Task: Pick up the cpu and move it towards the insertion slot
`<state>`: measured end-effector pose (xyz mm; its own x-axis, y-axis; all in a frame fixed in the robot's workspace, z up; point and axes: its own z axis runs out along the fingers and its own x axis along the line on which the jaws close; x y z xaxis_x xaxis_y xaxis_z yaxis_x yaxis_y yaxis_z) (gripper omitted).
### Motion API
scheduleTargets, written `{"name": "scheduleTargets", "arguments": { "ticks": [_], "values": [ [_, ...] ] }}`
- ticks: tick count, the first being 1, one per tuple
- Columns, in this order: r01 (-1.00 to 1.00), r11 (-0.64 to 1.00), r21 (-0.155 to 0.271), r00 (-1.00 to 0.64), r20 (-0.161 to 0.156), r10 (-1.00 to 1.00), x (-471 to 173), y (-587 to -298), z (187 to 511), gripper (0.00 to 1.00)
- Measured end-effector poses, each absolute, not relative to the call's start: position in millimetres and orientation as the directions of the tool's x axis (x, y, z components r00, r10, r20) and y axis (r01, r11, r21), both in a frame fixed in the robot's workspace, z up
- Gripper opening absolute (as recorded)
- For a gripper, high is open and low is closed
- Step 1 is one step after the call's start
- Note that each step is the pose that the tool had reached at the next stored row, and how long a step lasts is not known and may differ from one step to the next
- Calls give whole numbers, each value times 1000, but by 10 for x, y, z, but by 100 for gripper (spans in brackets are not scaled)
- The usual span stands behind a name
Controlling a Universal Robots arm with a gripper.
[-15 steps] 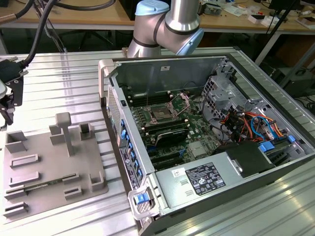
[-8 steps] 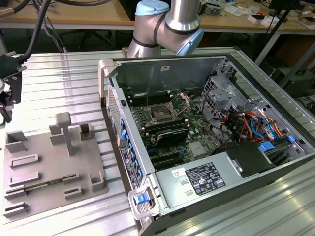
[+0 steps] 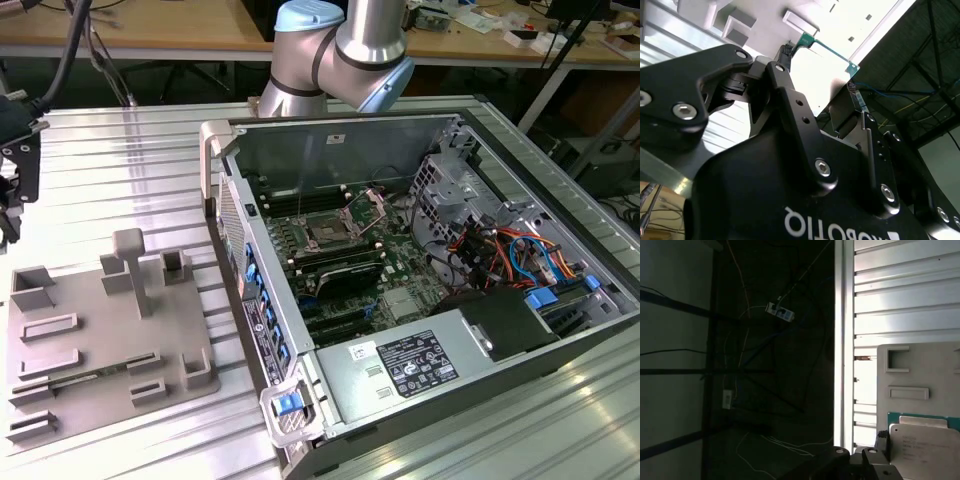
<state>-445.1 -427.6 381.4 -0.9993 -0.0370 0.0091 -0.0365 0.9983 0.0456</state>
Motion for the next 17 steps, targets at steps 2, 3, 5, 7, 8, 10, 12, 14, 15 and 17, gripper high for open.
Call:
{"name": "scheduleTargets", "arguments": {
  "ticks": [2,3,5,7,8,10,12,14,15,17],
  "values": [
    [-37,998,46,-999,9,-37,-4451,-4276,3843,55],
    [-37,998,46,-999,9,-37,-4451,-4276,3860,55],
    [-37,998,46,-999,9,-37,-4451,-4276,3909,55],
    [-37,998,46,-999,9,-37,-4450,-4276,3938,55],
    [-37,998,46,-999,9,-37,-4451,-4276,3947,55],
    [-37,998,46,-999,9,-37,-4451,-4276,3963,55],
    [-37,998,46,-999,9,-37,-4451,-4276,3987,55],
    [-37,998,46,-999,9,-37,-4450,-4276,4004,55],
    [-37,998,46,-999,9,-37,-4451,-4276,4018,55],
    [-37,998,46,-999,9,-37,-4450,-4276,4034,55]
  ]
}}
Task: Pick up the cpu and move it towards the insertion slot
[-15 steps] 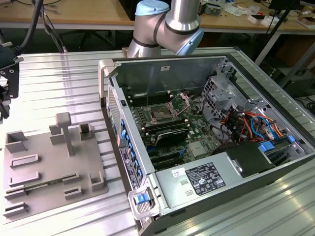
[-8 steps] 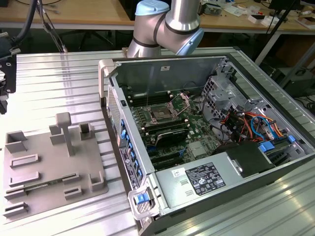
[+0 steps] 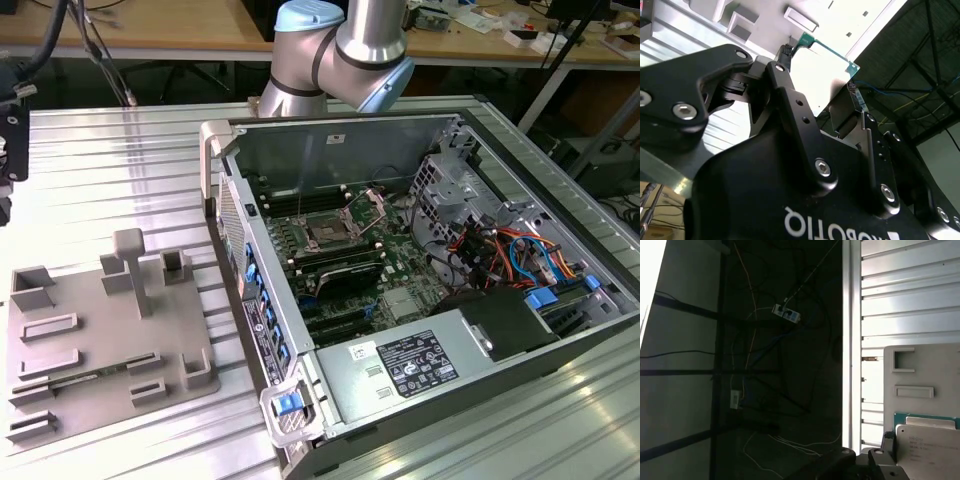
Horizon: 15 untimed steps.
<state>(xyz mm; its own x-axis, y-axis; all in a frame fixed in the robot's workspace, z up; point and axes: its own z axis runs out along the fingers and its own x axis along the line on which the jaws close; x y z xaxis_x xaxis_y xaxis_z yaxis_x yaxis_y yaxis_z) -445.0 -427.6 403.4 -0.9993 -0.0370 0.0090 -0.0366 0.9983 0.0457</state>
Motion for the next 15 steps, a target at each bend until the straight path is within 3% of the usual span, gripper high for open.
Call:
{"name": "scheduleTargets", "arguments": {
  "ticks": [15],
  "values": [
    [-37,998,46,-999,9,-37,-4426,-4276,4103,55]
  ]
}}
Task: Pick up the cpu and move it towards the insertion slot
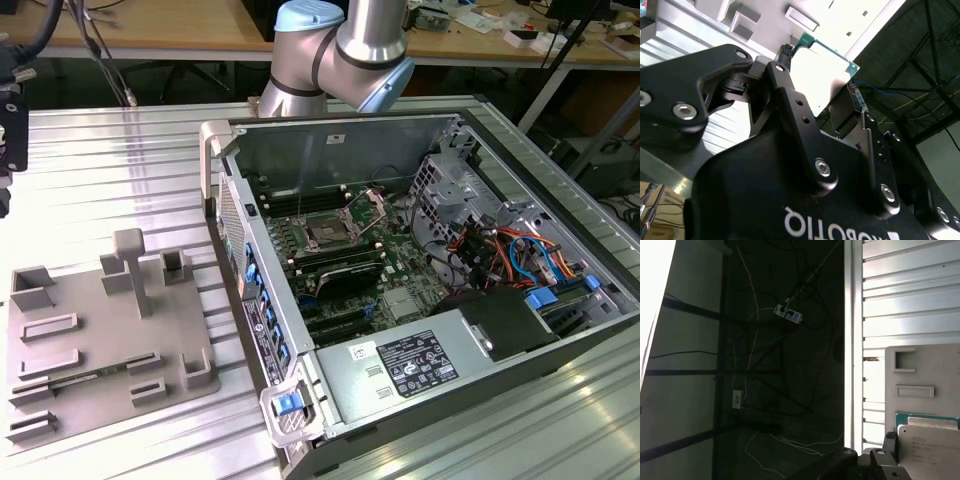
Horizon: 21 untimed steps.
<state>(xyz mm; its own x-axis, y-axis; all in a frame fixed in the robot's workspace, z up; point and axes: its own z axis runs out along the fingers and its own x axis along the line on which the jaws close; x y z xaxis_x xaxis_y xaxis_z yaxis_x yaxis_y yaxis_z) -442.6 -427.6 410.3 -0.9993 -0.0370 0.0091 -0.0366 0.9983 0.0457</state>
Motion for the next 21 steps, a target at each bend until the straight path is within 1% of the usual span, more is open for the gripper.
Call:
{"name": "scheduleTargets", "arguments": {
  "ticks": [21],
  "values": [
    [-37,998,46,-999,9,-37,-4221,-4276,4104,55]
  ]
}}
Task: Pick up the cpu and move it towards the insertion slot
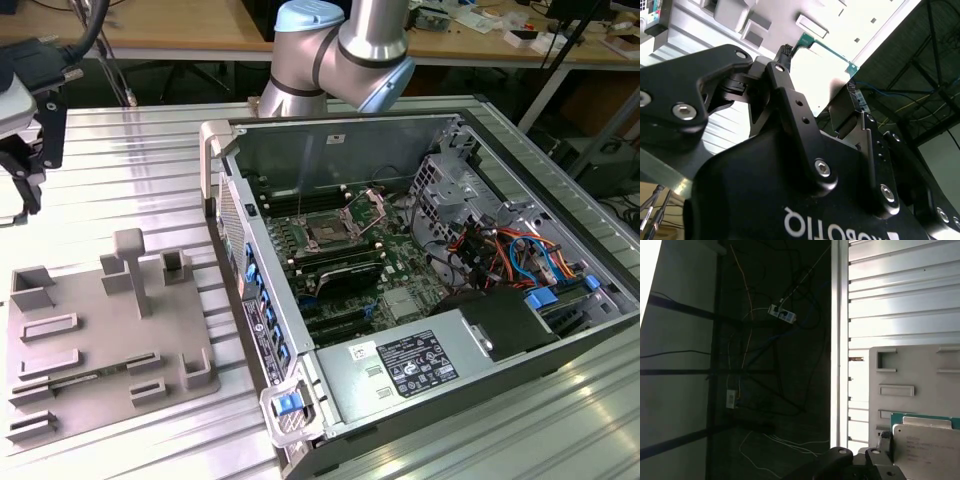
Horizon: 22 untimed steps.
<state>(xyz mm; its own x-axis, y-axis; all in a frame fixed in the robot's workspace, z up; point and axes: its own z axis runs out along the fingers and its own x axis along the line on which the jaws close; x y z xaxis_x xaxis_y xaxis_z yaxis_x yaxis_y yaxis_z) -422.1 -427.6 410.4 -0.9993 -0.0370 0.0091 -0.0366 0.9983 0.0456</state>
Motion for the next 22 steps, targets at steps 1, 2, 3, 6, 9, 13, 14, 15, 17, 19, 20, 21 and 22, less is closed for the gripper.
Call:
{"name": "scheduleTargets", "arguments": {
  "ticks": [1,2,3,6,9,13,14,15,17,19,20,21,22],
  "values": [
    [-37,998,46,-999,9,-37,-4208,-4276,4103,55],
    [-37,998,46,-999,9,-37,-4197,-4276,4103,55],
    [-37,998,46,-999,9,-37,-4183,-4276,4103,55],
    [-37,998,46,-999,9,-37,-4158,-4276,4104,55],
    [-37,998,46,-999,9,-37,-4129,-4276,4103,55],
    [-37,998,46,-999,9,-37,-4098,-4276,4103,55],
    [-37,998,46,-999,9,-37,-4091,-4276,4103,55],
    [-36,998,46,-999,9,-37,-4085,-4276,4103,55],
    [-37,998,46,-999,9,-37,-4070,-4276,4103,55],
    [-37,998,46,-999,9,-37,-4057,-4276,4103,55],
    [-37,998,46,-999,9,-37,-4043,-4276,4103,55],
    [-37,998,46,-999,9,-37,-4036,-4276,4103,55],
    [-37,998,46,-999,9,-37,-4030,-4276,4103,55]
  ]
}}
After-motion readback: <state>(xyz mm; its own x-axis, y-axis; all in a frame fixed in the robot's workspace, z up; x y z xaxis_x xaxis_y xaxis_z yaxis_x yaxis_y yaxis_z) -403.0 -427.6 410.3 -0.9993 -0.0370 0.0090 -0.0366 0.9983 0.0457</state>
